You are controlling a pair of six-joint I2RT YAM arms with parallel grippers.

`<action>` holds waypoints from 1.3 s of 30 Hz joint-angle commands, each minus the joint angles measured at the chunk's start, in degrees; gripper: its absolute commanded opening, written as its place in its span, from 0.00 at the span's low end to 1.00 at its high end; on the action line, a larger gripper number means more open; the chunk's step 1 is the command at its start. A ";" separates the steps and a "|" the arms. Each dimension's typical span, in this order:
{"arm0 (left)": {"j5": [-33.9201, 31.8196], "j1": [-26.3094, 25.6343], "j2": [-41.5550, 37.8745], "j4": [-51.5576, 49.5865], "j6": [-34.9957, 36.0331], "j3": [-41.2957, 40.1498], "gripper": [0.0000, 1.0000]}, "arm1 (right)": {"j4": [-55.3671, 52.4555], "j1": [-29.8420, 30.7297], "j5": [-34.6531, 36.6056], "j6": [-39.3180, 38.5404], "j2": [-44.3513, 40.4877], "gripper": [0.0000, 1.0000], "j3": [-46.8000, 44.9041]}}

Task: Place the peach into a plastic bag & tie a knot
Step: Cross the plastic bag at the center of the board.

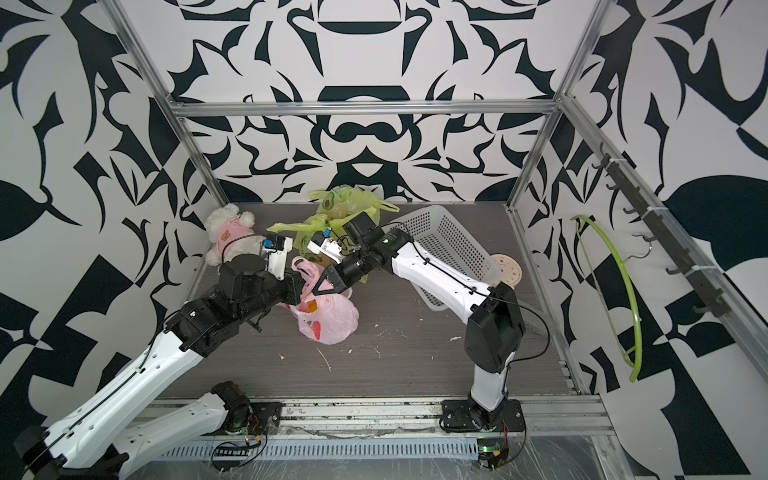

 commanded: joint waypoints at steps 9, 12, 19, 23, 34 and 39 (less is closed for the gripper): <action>-0.98 -0.76 -4.34 -8.08 -3.99 -2.68 0.00 | -4.53 -1.05 23.65 1.39 -5.35 0.00 3.81; -0.01 -2.48 -4.88 -6.25 -5.72 -3.14 0.00 | -4.64 -1.05 28.77 2.55 -6.19 0.00 4.68; 1.14 -7.06 -2.83 -0.49 -7.34 -3.24 0.00 | -3.49 -1.05 37.14 5.15 -7.03 0.00 5.96; -0.22 -8.30 -1.41 0.05 -7.43 -2.71 0.00 | -3.91 -1.05 43.44 6.06 -7.58 0.00 6.53; -2.18 -8.30 -2.64 0.06 -8.58 -4.43 0.00 | -5.74 -1.05 43.00 4.09 -8.26 0.00 8.85; -2.12 -8.30 -2.55 0.15 -8.84 -4.38 0.00 | -6.85 -1.05 38.88 3.52 -7.47 0.01 9.92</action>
